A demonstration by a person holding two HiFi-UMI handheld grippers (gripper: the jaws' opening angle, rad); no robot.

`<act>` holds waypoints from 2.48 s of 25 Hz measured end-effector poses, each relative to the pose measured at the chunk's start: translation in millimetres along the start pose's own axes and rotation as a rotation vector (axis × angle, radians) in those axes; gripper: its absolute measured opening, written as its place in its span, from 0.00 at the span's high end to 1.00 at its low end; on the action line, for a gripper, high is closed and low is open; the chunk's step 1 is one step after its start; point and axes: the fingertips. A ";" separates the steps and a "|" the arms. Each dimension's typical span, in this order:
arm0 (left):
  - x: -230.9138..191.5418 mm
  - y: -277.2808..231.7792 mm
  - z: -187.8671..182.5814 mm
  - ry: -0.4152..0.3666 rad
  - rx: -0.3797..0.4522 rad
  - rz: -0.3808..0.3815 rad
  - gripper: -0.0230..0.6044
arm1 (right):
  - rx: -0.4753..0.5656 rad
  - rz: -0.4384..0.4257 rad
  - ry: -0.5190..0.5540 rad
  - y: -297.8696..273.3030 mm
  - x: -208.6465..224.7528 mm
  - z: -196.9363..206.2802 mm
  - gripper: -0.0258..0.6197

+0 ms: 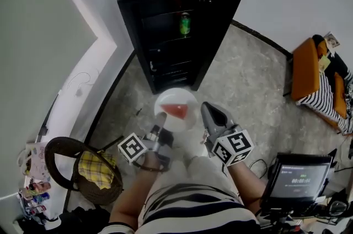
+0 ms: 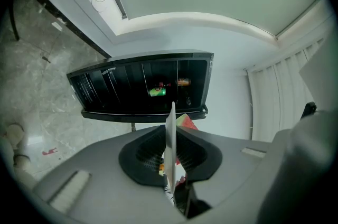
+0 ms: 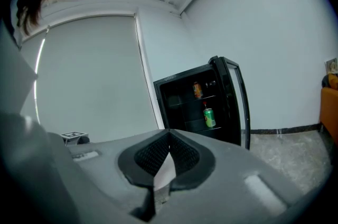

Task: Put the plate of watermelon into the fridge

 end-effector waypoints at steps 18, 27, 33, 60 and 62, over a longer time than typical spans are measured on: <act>-11.9 -37.1 -17.3 0.028 0.058 -0.008 0.90 | -0.047 -0.031 0.006 -35.6 31.6 13.3 0.96; 1.1 -84.5 -15.1 0.026 0.108 0.001 0.90 | -0.088 -0.068 0.013 -53.5 85.7 19.0 0.96; -0.5 -119.0 -18.0 0.014 0.157 -0.012 0.90 | -0.116 -0.086 0.036 -62.4 123.9 21.8 0.96; -106.4 -215.1 -65.5 -0.003 0.286 -0.093 0.90 | -0.212 -0.128 0.044 -132.4 199.1 110.6 0.96; -113.5 -219.0 -68.1 0.010 0.283 -0.070 0.90 | -0.215 -0.123 0.039 -137.6 201.4 126.0 0.96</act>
Point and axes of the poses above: the fingertips, and each gripper's own axes: y backward along the fingers, x to its right, z out of its underside, and after that the axes turned 12 degrees about -z, right-handed
